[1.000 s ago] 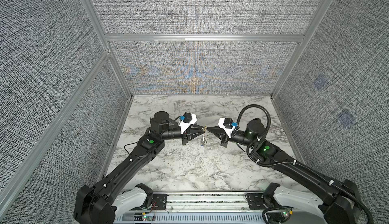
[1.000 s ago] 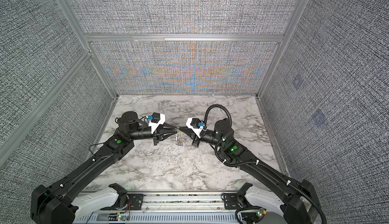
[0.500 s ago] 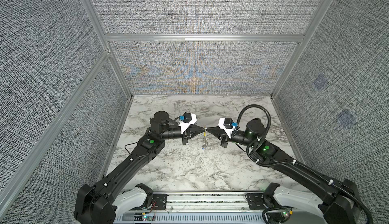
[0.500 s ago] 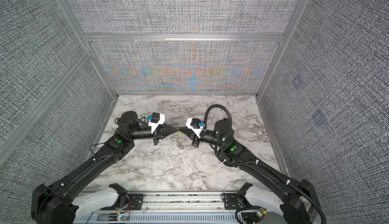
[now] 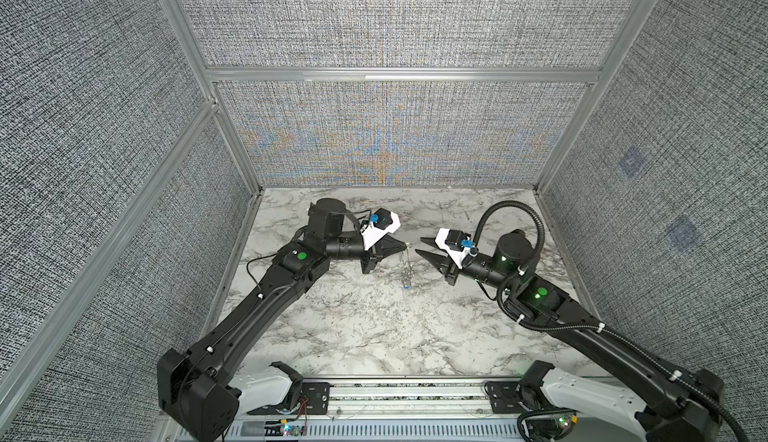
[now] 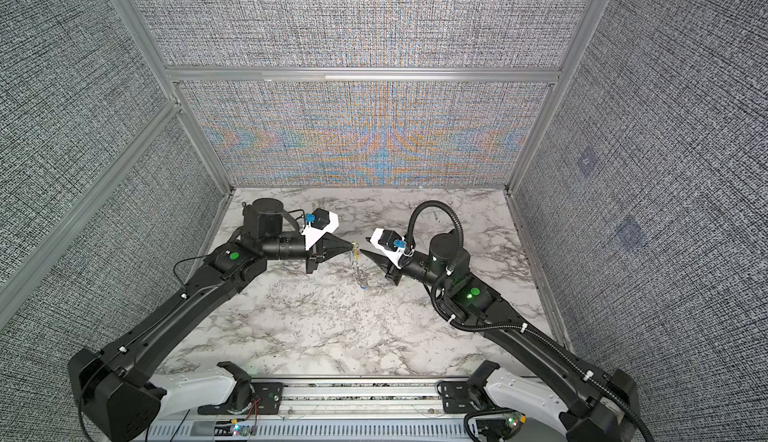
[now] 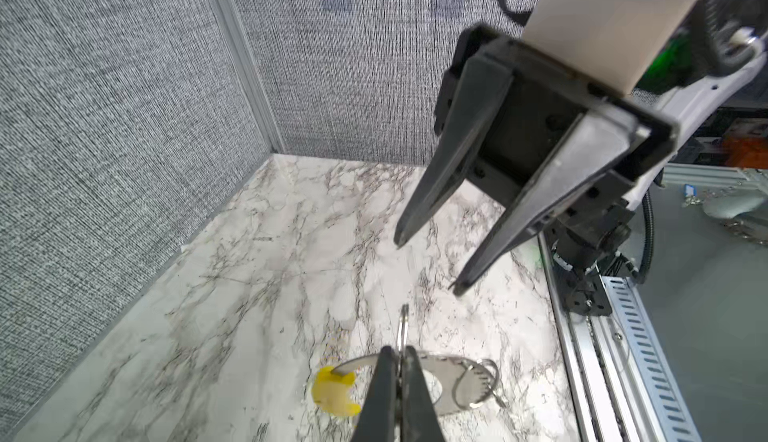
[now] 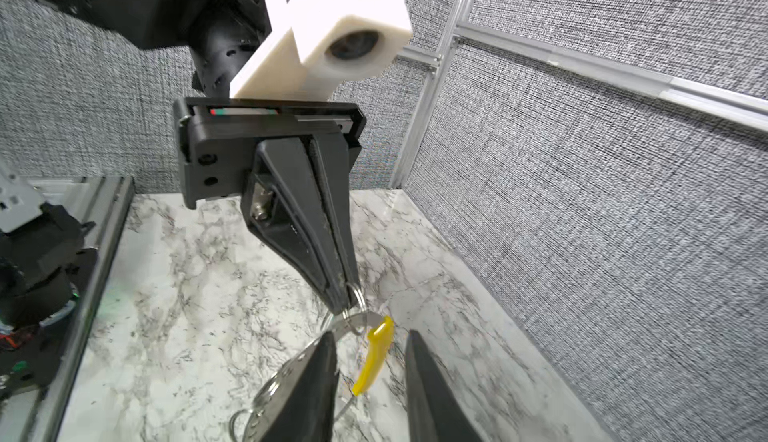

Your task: Remove the keys from the keyring

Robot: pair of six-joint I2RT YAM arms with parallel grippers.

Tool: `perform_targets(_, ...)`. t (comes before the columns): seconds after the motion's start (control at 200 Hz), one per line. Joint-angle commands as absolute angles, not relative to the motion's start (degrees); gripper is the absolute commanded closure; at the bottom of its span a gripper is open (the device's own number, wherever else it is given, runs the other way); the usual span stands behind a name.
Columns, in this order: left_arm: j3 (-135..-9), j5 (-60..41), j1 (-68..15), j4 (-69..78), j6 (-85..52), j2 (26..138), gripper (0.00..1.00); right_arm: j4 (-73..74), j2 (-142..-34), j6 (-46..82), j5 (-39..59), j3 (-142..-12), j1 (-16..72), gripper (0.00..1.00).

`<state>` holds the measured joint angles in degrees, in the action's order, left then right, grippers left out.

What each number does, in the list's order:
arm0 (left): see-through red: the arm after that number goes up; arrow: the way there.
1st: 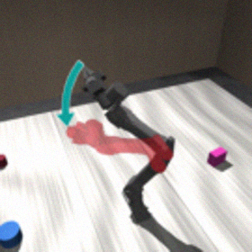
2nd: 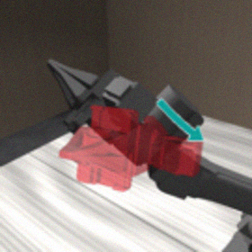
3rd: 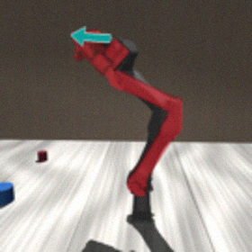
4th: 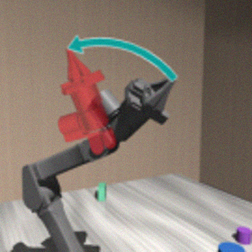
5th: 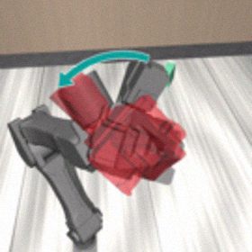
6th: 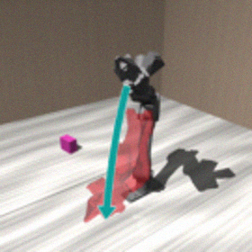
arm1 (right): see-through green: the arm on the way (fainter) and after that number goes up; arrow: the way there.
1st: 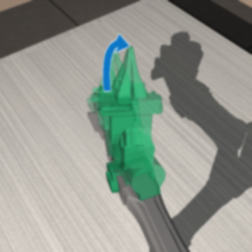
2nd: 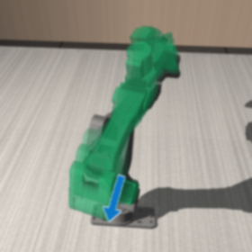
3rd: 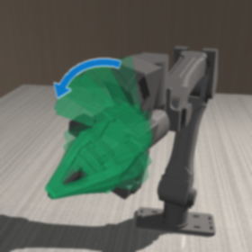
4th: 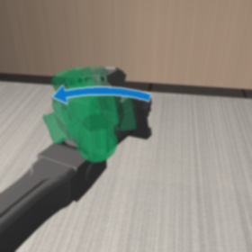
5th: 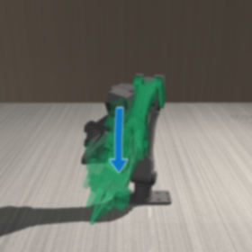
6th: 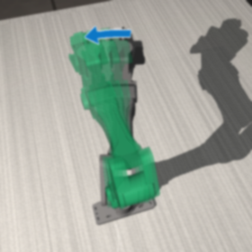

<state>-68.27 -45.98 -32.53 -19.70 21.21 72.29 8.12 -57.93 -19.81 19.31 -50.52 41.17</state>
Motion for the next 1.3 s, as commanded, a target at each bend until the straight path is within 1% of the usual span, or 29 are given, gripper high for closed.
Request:
perform_targets(0.0,-72.57,-42.23,-33.02,-32.82,27.78,74.35,1.00,1.58,-57.81,-24.68,15.75,-51.77,41.15,0.70)
perform_targets(0.205,-79.76,-39.99,-34.18,-41.07,31.03,77.97,1.00,1.41,-59.50,-23.92,17.75,-52.21,41.64,0.73)
perform_targets(0.435,-82.46,-38.07,-35.94,-43.55,31.42,79.98,1.00,2.36,-61.00,-23.42,17.75,-52.41,42.63,0.78)
perform_targets(0.926,-83.40,-37.79,-37.09,-44.21,31.90,80.59,1.00,2.32,-63.28,-21.93,17.41,-52.60,43.06,0.83)
perform_targets(1.296,-83.14,-36.97,-37.70,-44.82,32.96,80.45,1.00,3.55,-63.05,-20.69,16.17,-52.64,43.01,0.83)
